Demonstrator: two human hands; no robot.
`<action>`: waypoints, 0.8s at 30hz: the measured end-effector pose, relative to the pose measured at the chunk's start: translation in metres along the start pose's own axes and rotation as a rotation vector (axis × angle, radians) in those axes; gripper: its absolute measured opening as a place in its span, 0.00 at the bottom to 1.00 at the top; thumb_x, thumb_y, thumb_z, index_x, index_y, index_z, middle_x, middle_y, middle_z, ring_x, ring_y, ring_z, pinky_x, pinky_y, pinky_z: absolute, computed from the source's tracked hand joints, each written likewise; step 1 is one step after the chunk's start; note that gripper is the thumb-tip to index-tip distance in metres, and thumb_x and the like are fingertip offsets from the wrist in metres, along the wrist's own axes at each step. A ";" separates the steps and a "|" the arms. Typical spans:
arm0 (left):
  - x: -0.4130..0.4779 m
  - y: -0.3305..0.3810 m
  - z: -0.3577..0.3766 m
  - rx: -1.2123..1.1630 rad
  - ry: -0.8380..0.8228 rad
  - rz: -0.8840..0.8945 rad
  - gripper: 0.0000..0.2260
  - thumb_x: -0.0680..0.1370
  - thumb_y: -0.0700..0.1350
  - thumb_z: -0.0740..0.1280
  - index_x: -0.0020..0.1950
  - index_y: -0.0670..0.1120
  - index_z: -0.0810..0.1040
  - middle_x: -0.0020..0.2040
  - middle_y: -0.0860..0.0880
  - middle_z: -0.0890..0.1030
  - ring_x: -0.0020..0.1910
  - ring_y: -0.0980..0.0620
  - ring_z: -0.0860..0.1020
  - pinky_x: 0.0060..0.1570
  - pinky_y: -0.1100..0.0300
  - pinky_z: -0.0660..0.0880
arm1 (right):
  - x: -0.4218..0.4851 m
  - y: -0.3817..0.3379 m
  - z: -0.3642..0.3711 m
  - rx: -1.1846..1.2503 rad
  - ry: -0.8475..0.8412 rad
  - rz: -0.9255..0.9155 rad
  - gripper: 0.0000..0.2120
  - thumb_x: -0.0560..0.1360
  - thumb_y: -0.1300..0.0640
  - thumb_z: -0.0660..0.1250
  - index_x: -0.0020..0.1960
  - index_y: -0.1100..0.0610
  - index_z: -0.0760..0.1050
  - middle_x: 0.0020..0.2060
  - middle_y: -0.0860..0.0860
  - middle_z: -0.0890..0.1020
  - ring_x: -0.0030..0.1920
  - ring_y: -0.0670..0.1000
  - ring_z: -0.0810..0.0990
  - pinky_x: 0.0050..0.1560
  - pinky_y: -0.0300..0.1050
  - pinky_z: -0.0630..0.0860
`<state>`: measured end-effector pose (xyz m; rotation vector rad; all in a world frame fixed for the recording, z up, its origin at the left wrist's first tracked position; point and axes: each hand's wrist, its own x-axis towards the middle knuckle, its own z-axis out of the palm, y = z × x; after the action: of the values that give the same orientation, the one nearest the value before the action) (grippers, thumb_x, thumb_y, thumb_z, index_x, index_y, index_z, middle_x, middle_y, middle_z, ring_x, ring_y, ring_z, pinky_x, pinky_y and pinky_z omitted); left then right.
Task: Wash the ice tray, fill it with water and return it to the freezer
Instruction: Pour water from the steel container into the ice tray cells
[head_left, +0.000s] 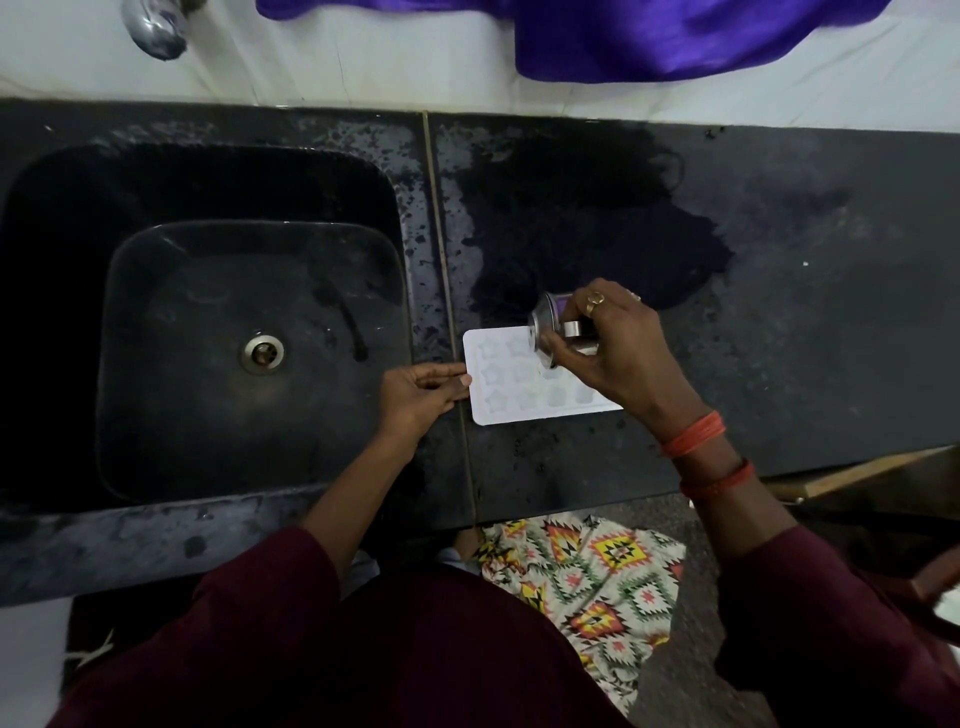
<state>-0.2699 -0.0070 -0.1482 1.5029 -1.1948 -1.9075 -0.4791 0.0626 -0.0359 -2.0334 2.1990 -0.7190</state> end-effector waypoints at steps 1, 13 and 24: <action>0.000 0.000 0.000 0.000 0.000 -0.003 0.09 0.73 0.40 0.77 0.52 0.41 0.86 0.46 0.43 0.87 0.40 0.57 0.85 0.35 0.69 0.76 | 0.000 0.000 0.000 0.000 0.002 0.006 0.11 0.71 0.58 0.76 0.40 0.60 0.75 0.37 0.52 0.76 0.36 0.53 0.74 0.46 0.41 0.66; -0.002 0.002 0.000 0.007 -0.004 0.009 0.09 0.74 0.39 0.76 0.53 0.40 0.85 0.46 0.42 0.86 0.39 0.59 0.85 0.35 0.70 0.76 | -0.018 0.000 -0.001 0.099 0.098 0.092 0.13 0.73 0.50 0.72 0.40 0.60 0.75 0.38 0.53 0.77 0.36 0.52 0.76 0.38 0.49 0.75; -0.001 0.001 0.000 0.007 -0.021 0.019 0.08 0.74 0.39 0.76 0.52 0.41 0.85 0.46 0.43 0.86 0.39 0.58 0.85 0.36 0.69 0.76 | -0.036 -0.004 0.001 0.091 0.074 0.112 0.15 0.73 0.48 0.70 0.39 0.58 0.74 0.37 0.52 0.76 0.35 0.53 0.75 0.39 0.53 0.76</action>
<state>-0.2693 -0.0065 -0.1465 1.4741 -1.2220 -1.9128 -0.4703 0.0964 -0.0443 -1.8536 2.2539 -0.8777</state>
